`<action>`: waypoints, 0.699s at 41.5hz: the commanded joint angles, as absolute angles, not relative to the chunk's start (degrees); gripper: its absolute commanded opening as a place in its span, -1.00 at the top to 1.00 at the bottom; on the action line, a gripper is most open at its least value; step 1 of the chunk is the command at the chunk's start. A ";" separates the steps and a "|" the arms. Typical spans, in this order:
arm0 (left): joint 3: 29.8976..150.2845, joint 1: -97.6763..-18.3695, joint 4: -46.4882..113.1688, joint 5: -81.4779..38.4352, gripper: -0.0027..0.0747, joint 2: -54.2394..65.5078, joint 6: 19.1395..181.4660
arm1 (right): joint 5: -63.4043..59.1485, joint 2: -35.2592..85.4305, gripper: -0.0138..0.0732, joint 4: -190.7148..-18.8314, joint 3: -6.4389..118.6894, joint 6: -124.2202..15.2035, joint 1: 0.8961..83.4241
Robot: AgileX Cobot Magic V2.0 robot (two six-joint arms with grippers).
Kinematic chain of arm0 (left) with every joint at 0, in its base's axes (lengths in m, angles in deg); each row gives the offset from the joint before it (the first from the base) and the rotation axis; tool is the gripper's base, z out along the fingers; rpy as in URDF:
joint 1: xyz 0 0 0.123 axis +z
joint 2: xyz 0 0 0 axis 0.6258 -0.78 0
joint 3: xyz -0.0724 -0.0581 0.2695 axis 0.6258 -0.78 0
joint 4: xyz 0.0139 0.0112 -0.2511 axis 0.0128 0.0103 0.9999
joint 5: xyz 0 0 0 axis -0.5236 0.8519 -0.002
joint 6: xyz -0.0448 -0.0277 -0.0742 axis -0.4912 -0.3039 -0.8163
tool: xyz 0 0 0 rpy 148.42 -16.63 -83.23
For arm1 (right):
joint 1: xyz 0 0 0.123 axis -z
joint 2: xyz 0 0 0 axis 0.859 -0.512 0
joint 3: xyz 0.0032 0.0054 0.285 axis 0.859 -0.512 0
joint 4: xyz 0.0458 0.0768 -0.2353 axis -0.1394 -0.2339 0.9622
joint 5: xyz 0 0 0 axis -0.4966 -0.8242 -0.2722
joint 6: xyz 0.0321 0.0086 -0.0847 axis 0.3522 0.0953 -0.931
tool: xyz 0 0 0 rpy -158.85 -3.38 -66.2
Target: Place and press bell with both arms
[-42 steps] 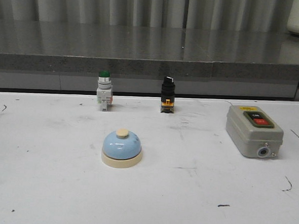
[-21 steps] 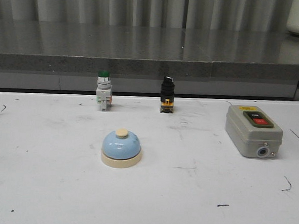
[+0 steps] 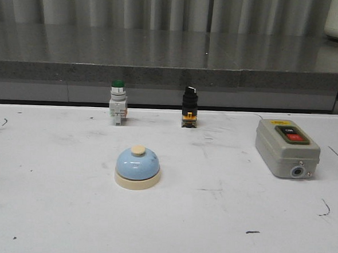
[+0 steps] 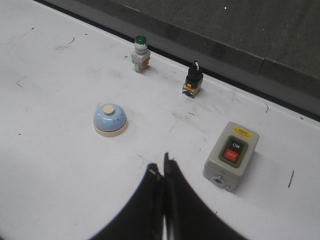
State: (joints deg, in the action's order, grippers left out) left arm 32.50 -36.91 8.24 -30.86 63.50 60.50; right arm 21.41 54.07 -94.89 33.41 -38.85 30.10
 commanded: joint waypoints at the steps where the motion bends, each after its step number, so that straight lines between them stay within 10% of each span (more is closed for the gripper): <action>1: 31.11 -37.27 8.60 -35.41 0.98 64.43 59.99 | 16.81 53.96 0.84 -94.75 34.84 -38.86 30.49; 29: 31.11 -37.27 8.60 -35.41 0.98 64.43 59.99 | 11.41 58.53 0.84 -90.24 29.82 -39.25 33.73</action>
State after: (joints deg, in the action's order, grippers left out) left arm 32.50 -36.91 8.24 -30.86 63.50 60.50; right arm 19.03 56.22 -92.29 30.90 -38.97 31.18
